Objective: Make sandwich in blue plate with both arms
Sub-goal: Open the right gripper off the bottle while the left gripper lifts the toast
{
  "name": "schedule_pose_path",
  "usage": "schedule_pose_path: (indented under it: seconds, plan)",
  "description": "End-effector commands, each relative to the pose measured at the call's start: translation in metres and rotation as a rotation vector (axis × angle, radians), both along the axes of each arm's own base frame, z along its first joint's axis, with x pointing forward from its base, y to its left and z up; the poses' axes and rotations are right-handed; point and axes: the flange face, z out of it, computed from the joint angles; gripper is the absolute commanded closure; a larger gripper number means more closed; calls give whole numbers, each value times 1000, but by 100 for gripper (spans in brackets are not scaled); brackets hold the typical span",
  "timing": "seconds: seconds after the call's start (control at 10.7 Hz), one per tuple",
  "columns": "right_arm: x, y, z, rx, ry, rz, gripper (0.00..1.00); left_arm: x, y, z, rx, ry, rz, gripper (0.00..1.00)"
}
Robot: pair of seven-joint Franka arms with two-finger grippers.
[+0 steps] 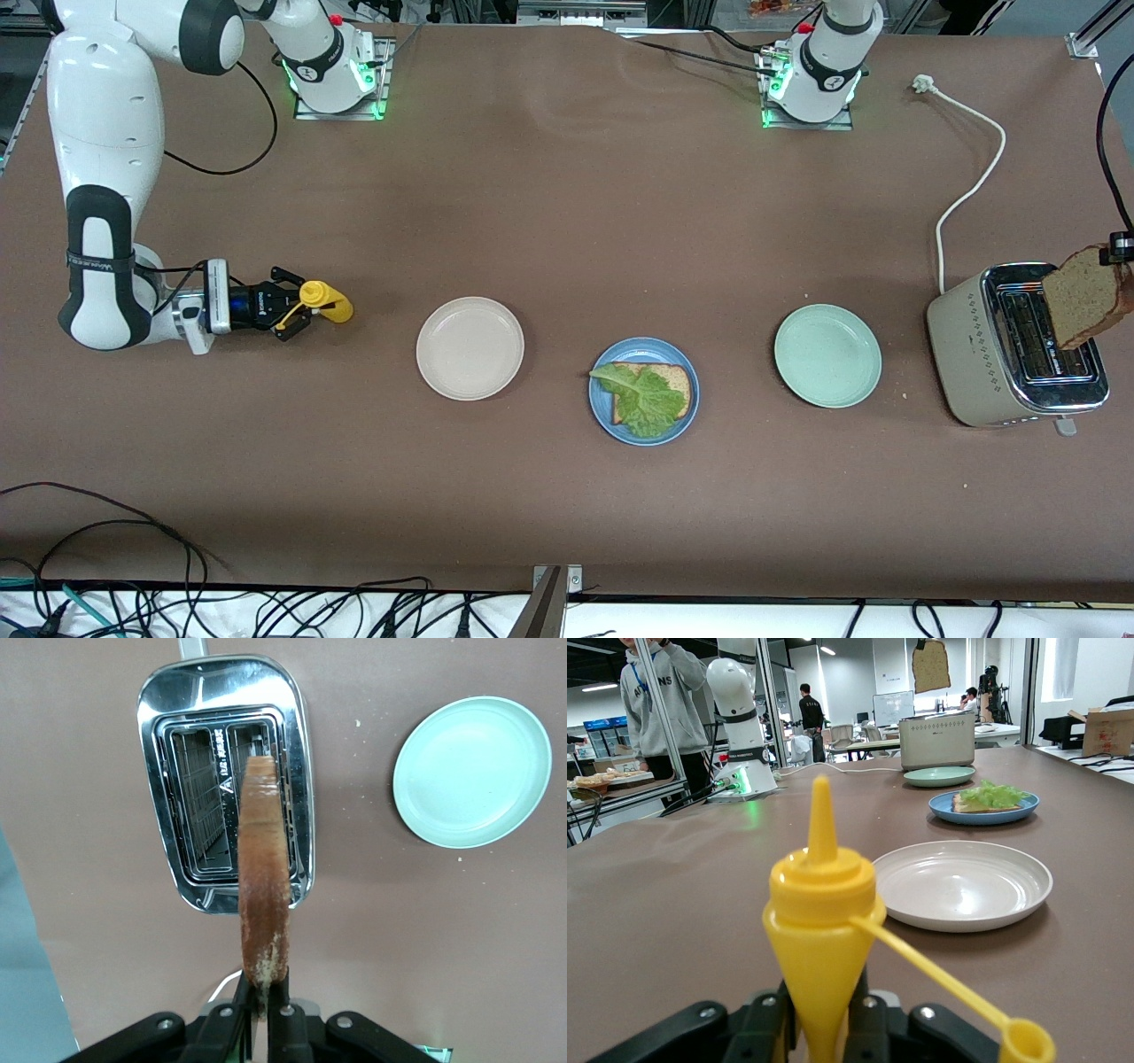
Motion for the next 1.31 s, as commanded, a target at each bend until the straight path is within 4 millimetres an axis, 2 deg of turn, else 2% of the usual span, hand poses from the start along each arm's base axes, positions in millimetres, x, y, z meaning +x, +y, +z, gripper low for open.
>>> schedule_pose_path:
  seconds: [0.0,0.09,0.19,0.37,0.56,0.75,1.03,1.22]
  plan:
    - [6,-2,-1,27,5,-6,48,-2,2,10,-48,-6,-1,100]
    - [7,-2,-1,26,8,-6,33,-1,-1,10,-50,-8,-10,100]
    - [7,-3,-1,25,9,-7,30,1,-9,10,-52,-6,-22,100]
    - [5,-11,-2,21,16,-15,13,7,-32,11,-58,-10,-55,100]
    - [0,-29,-5,13,22,-38,3,19,-56,-6,-122,-21,-96,100]
    - [-4,-53,-4,-33,57,-30,3,20,-93,-21,-195,-73,-116,100]
    - [-7,-97,13,-156,183,-9,1,18,-141,-47,-340,-145,-36,100]
    - [9,-141,60,-282,237,-5,1,23,-184,-61,-424,-170,-7,100]
